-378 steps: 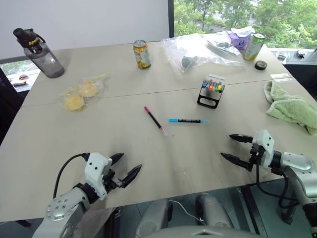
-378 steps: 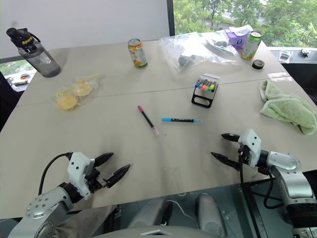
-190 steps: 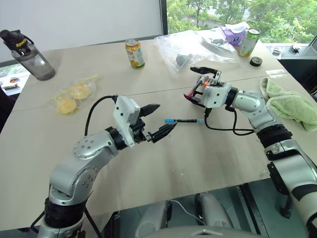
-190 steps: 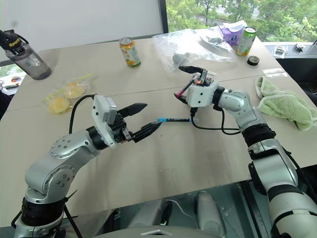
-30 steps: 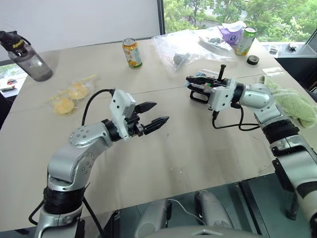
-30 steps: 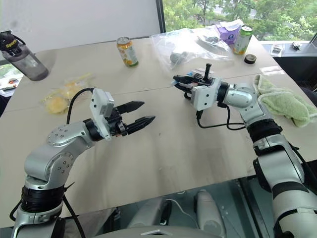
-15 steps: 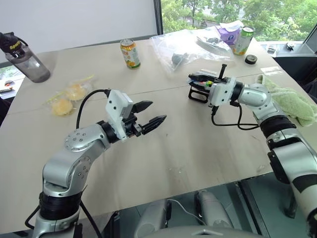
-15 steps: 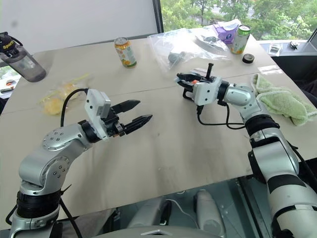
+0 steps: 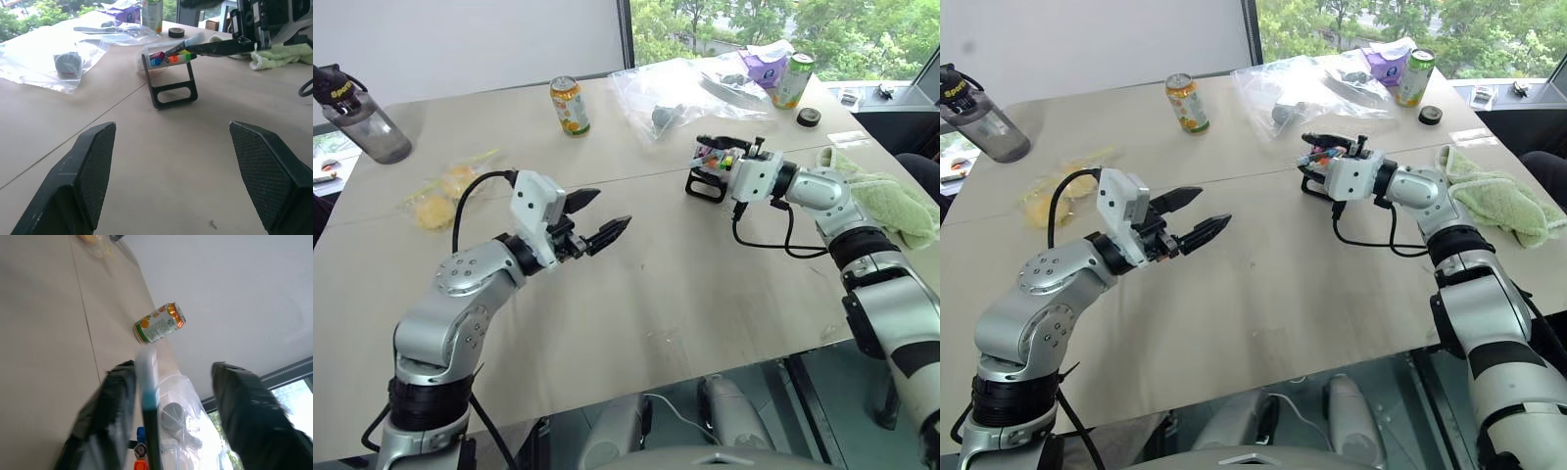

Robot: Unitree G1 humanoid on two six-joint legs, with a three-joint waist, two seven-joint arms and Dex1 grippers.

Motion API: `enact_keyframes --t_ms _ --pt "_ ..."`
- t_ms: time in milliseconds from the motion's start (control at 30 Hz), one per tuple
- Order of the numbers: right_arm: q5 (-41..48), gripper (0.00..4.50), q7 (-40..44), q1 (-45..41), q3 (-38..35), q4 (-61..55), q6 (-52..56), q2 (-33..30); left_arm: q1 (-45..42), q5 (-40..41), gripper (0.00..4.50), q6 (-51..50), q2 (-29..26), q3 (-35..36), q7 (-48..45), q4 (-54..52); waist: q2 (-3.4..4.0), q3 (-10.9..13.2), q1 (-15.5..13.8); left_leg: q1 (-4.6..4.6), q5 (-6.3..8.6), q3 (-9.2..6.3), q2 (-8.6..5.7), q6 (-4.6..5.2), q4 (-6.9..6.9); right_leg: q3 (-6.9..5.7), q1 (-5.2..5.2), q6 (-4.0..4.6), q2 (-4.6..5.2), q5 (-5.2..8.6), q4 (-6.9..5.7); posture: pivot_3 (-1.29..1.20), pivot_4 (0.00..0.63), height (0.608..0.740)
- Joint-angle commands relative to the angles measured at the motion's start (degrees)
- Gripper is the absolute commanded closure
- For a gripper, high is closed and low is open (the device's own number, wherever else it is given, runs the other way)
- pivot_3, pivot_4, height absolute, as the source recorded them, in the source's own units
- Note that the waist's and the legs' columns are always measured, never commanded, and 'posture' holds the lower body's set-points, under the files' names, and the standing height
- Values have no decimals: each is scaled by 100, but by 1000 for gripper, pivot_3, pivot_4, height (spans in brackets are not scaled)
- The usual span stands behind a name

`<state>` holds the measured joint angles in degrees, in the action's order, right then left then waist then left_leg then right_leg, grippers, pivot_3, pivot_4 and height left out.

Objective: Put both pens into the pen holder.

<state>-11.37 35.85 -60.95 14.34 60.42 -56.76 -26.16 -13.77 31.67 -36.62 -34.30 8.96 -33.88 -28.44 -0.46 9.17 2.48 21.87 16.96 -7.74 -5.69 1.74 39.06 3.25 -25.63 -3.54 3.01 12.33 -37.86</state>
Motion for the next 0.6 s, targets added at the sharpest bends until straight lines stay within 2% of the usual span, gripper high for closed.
enact_keyframes --t_ms 33,67,300,400,500,600 --pt "115 234 -99 -212 -203 -17 4 16 16 -16 691 147 -44 146 24 -100 0 0 0 0 0 0 0 0 0 0 0 0 0 0 0 0 150 739" --pt "120 43 -111 -215 -222 -4 18 23 32 -23 691 153 -43 143 28 -107 0 0 0 0 0 0 0 0 0 0 0 0 0 0 0 0 150 739" --pt "238 43 -83 -209 -391 -11 114 53 76 -41 691 164 -51 111 59 -137 0 0 1 0 0 0 0 0 0 0 0 0 0 0 0 0 150 739" --pt "783 43 413 19 -559 -296 404 151 142 -78 691 205 -47 79 41 -143 0 0 3 0 0 0 0 0 0 0 0 0 0 0 0 0 150 739" --pt "1710 43 1407 655 -717 -1179 1656 183 382 -109 691 295 2 119 50 -233 0 -1 -2 0 0 -2 1 0 -1 -1 2 0 0 0 1 0 150 739" --pt "2727 43 1972 1954 -858 -3119 3502 -156 1160 -335 691 451 -24 174 126 -551 1 -2 -33 4 1 -7 2 1 -3 -5 2 0 4 0 5 0 150 739"
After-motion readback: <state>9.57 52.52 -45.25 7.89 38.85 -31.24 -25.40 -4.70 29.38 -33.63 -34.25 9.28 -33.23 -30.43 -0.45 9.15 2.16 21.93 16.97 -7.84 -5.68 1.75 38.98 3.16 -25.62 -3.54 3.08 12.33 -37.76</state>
